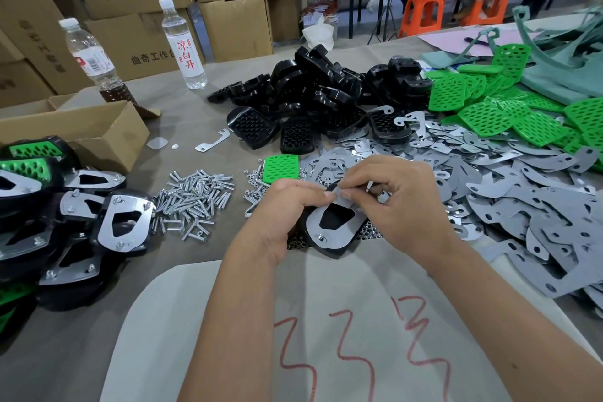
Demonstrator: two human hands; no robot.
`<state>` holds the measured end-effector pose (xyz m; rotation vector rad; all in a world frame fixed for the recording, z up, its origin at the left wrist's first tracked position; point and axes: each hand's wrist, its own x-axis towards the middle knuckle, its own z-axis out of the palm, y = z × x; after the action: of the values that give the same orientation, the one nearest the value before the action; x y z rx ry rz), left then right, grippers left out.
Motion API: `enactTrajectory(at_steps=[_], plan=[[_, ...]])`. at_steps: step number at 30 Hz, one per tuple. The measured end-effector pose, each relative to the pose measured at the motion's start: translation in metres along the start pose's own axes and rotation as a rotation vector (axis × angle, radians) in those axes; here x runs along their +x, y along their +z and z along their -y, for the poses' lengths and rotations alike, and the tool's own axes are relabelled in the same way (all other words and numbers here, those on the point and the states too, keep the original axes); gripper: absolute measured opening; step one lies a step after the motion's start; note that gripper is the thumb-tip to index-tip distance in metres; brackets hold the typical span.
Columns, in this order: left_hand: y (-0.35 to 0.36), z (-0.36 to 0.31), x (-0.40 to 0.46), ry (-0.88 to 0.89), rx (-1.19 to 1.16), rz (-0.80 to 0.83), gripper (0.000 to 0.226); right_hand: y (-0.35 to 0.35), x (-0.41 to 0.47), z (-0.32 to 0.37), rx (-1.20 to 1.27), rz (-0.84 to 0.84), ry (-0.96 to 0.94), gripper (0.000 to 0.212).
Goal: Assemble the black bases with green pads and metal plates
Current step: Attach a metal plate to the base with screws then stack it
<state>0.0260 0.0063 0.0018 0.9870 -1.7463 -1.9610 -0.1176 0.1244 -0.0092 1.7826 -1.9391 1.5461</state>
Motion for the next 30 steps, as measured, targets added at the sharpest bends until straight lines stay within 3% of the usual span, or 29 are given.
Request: enactTrajectory(at_steps=[5,12,20,25,30], plan=[[0.004,-0.002,-0.002,-0.018,-0.007,-0.031,0.05,0.001,0.0,-0.003,0.071,0.038,0.085,0.02],[0.005,-0.002,-0.003,-0.01,0.004,-0.025,0.057,-0.001,0.001,-0.01,0.378,0.103,0.317,0.013],[0.004,-0.001,-0.004,-0.02,-0.006,-0.04,0.061,-0.003,0.001,-0.014,0.388,0.145,0.28,0.011],[0.004,-0.002,-0.005,-0.031,-0.013,-0.049,0.064,0.005,0.0,-0.014,0.216,0.036,0.254,0.023],[0.003,0.001,-0.002,-0.028,-0.04,-0.052,0.031,0.009,0.0,-0.011,0.296,0.042,0.291,0.014]])
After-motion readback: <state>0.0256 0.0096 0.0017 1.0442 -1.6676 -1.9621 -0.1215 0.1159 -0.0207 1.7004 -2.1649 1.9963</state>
